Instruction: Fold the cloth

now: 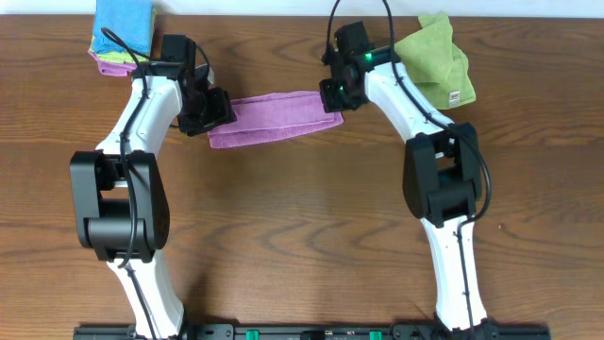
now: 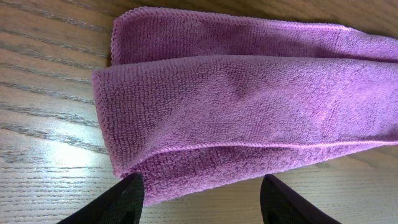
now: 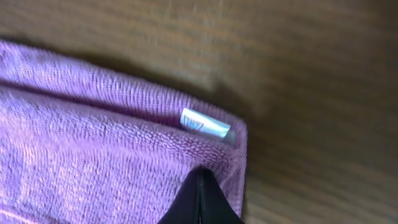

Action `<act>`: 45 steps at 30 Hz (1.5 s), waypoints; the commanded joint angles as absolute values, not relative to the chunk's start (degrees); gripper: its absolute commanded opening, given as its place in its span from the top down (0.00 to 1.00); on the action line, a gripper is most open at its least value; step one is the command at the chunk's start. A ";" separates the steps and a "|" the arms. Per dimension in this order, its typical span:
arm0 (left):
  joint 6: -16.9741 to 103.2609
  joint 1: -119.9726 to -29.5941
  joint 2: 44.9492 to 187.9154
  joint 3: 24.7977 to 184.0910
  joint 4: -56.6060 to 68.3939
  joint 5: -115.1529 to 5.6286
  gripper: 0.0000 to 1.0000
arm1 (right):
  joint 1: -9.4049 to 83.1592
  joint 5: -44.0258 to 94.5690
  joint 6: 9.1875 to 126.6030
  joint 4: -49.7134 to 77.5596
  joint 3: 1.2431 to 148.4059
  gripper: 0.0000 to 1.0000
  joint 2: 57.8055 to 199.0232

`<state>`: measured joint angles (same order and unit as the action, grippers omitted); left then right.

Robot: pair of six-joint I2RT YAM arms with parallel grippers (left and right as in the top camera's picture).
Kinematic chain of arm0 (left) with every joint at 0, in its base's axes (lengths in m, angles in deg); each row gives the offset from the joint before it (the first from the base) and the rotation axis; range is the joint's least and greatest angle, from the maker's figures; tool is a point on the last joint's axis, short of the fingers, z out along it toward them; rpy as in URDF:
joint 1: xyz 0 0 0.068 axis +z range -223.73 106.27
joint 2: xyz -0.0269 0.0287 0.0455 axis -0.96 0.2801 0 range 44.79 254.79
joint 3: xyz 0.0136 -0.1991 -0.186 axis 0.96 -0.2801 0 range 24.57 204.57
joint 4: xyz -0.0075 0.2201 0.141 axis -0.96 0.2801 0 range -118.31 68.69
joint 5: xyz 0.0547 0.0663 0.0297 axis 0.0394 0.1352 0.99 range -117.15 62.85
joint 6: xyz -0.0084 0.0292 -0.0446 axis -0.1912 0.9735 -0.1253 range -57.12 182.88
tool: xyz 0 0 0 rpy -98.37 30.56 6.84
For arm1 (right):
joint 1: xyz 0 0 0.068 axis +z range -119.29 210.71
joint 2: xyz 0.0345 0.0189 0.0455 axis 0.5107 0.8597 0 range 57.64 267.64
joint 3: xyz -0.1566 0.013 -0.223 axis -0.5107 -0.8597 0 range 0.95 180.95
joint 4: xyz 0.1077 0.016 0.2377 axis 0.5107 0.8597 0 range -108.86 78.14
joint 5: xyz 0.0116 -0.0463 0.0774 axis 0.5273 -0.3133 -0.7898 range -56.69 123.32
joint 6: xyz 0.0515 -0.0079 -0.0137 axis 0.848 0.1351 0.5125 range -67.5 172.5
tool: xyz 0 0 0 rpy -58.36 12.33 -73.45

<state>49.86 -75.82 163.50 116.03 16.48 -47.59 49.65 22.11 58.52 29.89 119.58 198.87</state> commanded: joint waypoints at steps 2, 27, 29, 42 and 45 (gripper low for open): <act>50.94 -75.62 161.99 116.23 16.64 -47.75 0.39 | 51.18 22.38 56.97 32.16 120.06 0.99 200.18; 54.13 -73.59 161.97 116.25 16.86 -48.53 0.39 | 54.88 24.08 57.38 50.78 120.06 0.99 200.16; 56.05 -73.94 161.97 116.25 16.83 -50.02 0.51 | 55.07 24.06 57.40 50.68 120.06 0.99 200.16; 59.77 -79.56 162.08 117.30 15.08 -31.57 0.94 | 54.59 24.01 57.62 50.35 120.08 0.99 199.98; 59.70 -81.05 162.45 117.25 12.86 -26.30 0.95 | 54.59 23.51 57.78 49.91 120.08 0.99 199.98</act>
